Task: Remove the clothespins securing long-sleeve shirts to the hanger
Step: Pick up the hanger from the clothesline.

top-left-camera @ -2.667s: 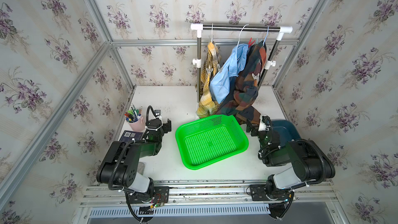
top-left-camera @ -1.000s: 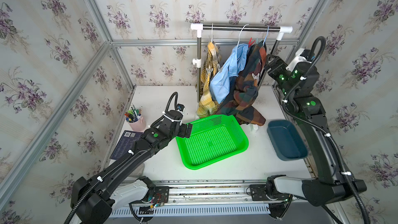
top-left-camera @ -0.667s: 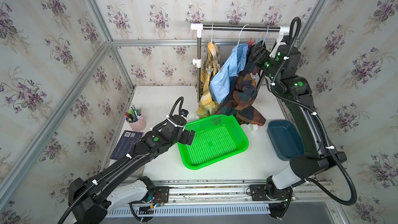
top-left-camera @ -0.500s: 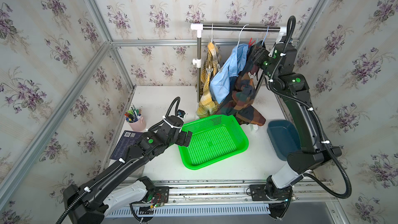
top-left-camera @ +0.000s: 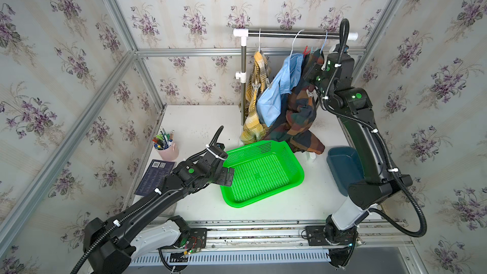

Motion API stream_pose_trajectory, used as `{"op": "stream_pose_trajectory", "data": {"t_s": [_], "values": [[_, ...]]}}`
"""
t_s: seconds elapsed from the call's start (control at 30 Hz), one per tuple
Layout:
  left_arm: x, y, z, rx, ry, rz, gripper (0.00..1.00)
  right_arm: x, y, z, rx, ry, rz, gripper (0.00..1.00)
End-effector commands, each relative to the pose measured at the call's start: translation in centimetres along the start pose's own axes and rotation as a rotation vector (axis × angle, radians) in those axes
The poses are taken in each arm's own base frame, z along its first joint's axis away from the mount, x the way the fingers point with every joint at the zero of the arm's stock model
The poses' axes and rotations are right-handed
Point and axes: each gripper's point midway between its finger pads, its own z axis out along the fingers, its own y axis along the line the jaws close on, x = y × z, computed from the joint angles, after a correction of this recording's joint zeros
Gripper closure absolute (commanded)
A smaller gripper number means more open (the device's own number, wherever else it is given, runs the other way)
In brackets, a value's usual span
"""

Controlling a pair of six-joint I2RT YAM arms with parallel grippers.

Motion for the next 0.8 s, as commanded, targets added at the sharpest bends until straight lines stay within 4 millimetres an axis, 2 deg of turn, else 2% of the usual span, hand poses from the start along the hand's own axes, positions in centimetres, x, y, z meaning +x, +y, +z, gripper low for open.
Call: {"op": "stream_pose_trajectory", "data": {"t_s": [0.0, 0.13, 0.27, 0.33, 0.47, 0.53, 0.63, 0.77], "values": [[-0.9, -1.2, -0.2, 0.062, -0.037, -0.02, 0.01, -2.8, 0.9, -2.3, -0.031, -0.086, -0.02, 1.0], [-1.3, -1.7, -0.4, 0.092, -0.056, -0.013, 0.01, -4.7, 2.1, -4.6, -0.099, -0.124, -0.019, 1.0], [-2.5, -2.6, -1.6, 0.162, -0.143, -0.01, 0.01, -6.4, 3.3, -6.6, -0.16, -0.159, -0.022, 1.0], [-3.2, -2.9, -2.2, 0.19, -0.198, -0.004, 0.01, -6.8, 3.5, -7.1, -0.177, -0.167, -0.024, 1.0], [-3.4, -3.2, -1.9, 0.214, -0.235, -0.009, 0.01, -7.2, 4.7, -8.2, -0.25, -0.162, -0.024, 1.0], [-3.7, -4.1, -2.3, 0.276, -0.279, -0.007, 0.01, -7.5, 5.2, -9.2, -0.286, -0.166, -0.027, 1.0], [-5.5, -5.3, -4.0, 0.377, -0.411, -0.023, 0.01, -8.8, 5.1, -11.2, -0.304, -0.208, -0.043, 1.0], [-7.1, -9.0, -6.8, 0.573, -0.491, 0.075, 0.01, -11.4, 4.7, -14.8, -0.311, -0.286, -0.044, 1.0]]}}
